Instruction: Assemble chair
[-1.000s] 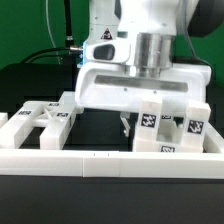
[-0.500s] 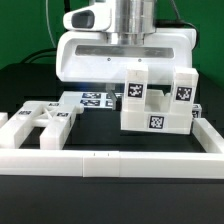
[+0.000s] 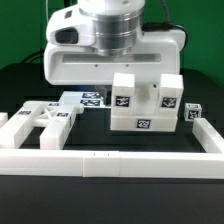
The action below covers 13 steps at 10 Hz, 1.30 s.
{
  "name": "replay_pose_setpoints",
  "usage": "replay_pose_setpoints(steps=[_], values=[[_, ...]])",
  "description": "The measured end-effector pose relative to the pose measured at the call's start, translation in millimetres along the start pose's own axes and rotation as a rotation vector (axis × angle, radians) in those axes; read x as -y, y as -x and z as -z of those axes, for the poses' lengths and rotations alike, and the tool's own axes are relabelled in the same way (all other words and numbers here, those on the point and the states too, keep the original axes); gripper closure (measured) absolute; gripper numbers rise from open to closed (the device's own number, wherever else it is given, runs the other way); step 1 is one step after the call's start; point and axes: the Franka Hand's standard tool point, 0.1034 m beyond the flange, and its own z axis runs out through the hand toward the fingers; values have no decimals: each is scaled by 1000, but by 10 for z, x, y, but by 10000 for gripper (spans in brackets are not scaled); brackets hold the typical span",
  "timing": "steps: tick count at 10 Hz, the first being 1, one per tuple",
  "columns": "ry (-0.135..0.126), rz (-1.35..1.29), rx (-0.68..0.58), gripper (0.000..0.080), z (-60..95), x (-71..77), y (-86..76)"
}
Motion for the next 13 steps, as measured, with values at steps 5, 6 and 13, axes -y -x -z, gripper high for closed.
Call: replay_pose_setpoints(steps=[5, 6, 13], values=[[-6, -18, 372, 765, -122, -92, 129], [-8, -20, 424, 765, -153, -108, 137], [9, -64, 722, 765, -311, -163, 512]])
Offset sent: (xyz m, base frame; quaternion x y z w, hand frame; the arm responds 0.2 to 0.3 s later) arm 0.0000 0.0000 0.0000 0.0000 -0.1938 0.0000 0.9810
